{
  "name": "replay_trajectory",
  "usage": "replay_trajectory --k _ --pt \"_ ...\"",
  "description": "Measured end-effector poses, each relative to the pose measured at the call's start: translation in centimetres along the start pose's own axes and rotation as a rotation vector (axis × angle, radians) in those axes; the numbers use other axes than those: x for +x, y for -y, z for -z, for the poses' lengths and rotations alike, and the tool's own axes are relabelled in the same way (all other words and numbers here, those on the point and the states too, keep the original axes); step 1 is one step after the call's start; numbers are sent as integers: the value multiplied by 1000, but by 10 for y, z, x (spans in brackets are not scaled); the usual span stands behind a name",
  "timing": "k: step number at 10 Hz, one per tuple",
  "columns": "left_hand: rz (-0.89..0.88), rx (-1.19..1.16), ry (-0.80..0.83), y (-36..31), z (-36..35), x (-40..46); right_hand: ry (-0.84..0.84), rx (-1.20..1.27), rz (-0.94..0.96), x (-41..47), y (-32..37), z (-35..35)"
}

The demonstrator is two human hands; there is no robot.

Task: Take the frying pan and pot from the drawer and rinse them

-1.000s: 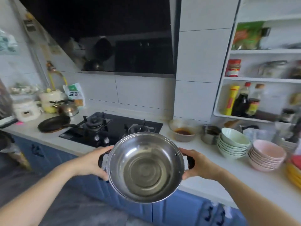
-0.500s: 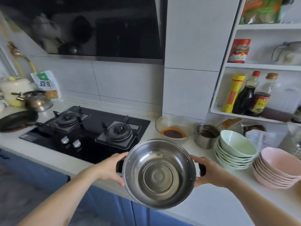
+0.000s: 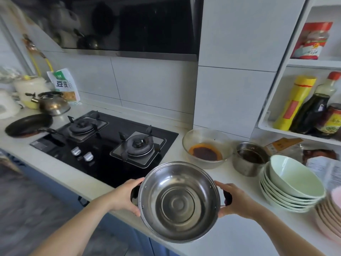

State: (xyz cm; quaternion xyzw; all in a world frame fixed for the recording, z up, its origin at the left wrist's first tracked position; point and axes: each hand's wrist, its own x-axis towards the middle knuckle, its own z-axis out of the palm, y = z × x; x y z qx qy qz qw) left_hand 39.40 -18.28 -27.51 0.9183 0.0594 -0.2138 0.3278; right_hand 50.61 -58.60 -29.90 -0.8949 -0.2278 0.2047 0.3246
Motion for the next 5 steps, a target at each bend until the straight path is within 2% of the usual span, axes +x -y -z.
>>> replay_trajectory --k 2,4,5 --pt "1 -35 -47 6 2 -1 -28 43 57 7 1 0" --pt "59 -13 -113 12 -6 -5 -48 -47 79 4 9 -5" --pt "93 -8 -180 8 -9 -11 -8 -170 6 -1 17 -1"
